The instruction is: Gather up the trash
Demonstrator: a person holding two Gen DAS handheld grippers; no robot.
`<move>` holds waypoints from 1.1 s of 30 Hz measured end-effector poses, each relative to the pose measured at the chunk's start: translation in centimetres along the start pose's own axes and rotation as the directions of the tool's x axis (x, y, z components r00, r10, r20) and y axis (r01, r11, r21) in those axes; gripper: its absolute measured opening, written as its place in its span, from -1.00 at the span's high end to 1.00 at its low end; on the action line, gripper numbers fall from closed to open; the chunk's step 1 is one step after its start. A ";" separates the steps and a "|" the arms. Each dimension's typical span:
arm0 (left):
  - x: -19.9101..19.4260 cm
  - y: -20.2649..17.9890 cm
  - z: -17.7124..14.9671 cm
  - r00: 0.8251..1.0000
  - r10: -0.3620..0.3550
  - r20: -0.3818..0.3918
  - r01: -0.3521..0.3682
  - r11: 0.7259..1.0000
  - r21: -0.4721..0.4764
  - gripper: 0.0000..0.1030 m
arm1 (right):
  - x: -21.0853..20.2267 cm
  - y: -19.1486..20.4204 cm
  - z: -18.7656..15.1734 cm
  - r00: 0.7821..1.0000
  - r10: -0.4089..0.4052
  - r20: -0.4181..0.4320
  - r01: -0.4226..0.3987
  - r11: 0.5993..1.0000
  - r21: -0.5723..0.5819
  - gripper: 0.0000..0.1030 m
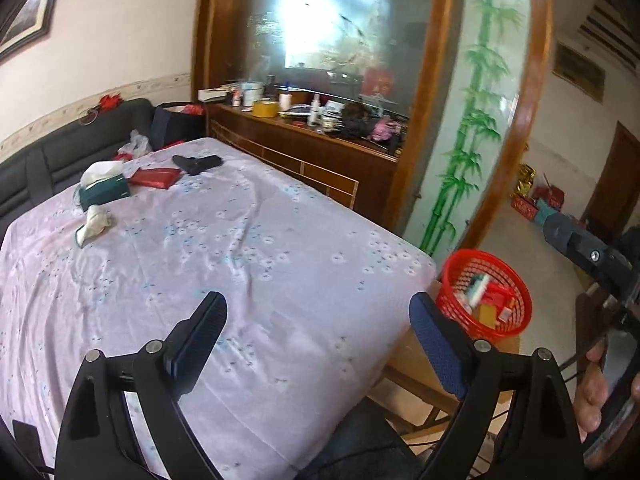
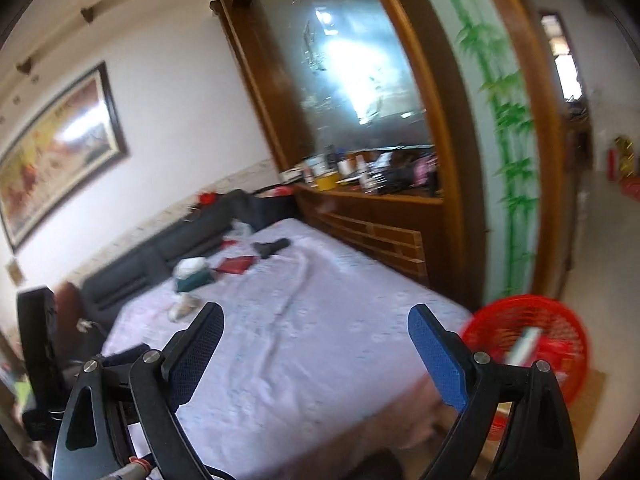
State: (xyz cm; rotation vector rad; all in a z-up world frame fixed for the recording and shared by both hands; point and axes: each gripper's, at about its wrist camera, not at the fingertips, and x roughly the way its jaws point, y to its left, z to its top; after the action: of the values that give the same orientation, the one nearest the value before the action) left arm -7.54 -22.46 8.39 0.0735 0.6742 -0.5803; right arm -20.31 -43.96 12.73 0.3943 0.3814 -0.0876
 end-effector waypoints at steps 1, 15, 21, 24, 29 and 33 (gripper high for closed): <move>0.2 -0.7 -0.1 1.000 -0.010 -0.006 0.010 1.000 0.012 -0.78 | -0.7 0.0 -0.3 0.999 -0.039 0.004 0.039 0.999 -0.008 -0.91; 2.8 -8.8 -1.0 0.982 -0.166 -0.092 0.178 0.975 0.133 -0.79 | -5.7 -8.2 -1.9 0.938 -0.344 -0.042 0.346 0.929 0.132 -0.91; 3.7 -9.8 -0.9 0.979 -0.169 -0.113 0.183 0.974 0.130 -0.79 | -5.2 -9.8 -2.9 0.936 -0.339 -0.092 0.348 0.928 0.129 -0.91; 3.9 -9.9 -0.9 0.979 -0.169 -0.115 0.184 0.975 0.128 -0.79 | -5.3 -9.9 -2.9 0.937 -0.337 -0.092 0.347 0.931 0.112 -0.91; 4.3 -10.6 -1.0 0.976 -0.177 -0.128 0.195 0.971 0.141 -0.79 | -5.8 -9.7 -3.0 0.926 -0.370 -0.076 0.376 0.922 0.095 -0.91; 4.4 -11.3 -1.3 0.975 -0.179 -0.129 0.198 0.967 0.159 -0.79 | -6.2 -10.0 -3.1 0.927 -0.368 -0.076 0.375 0.921 0.104 -0.91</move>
State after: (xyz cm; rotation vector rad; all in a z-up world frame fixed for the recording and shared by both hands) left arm -11.45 -33.73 6.05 0.2056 0.7462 -0.8222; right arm -28.72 -51.91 8.84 0.4372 0.5041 -0.4739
